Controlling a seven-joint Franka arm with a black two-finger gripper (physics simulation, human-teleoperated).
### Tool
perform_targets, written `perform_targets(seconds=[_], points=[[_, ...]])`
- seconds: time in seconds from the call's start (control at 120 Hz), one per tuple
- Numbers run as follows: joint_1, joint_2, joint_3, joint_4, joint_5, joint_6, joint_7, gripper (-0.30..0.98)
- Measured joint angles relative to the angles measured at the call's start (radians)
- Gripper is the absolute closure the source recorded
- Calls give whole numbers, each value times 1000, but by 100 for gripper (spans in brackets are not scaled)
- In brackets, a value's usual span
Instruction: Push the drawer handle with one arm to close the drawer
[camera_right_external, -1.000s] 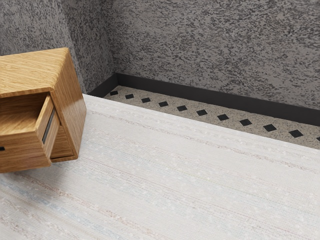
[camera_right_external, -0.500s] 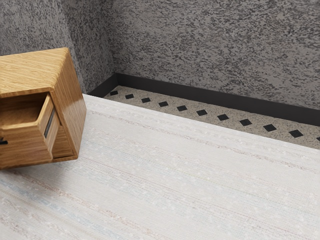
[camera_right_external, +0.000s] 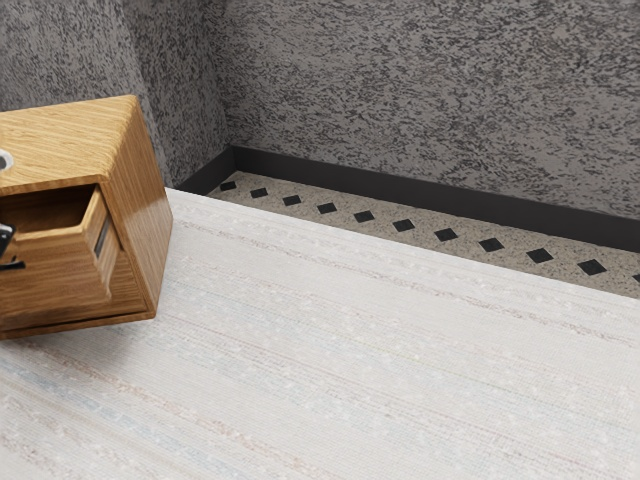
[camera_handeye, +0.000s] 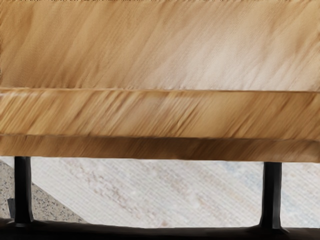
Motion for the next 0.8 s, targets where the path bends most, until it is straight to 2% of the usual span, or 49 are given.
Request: perform_targets(seconds=[0.8], points=[[19,282,6,251,-1,19,12,79]])
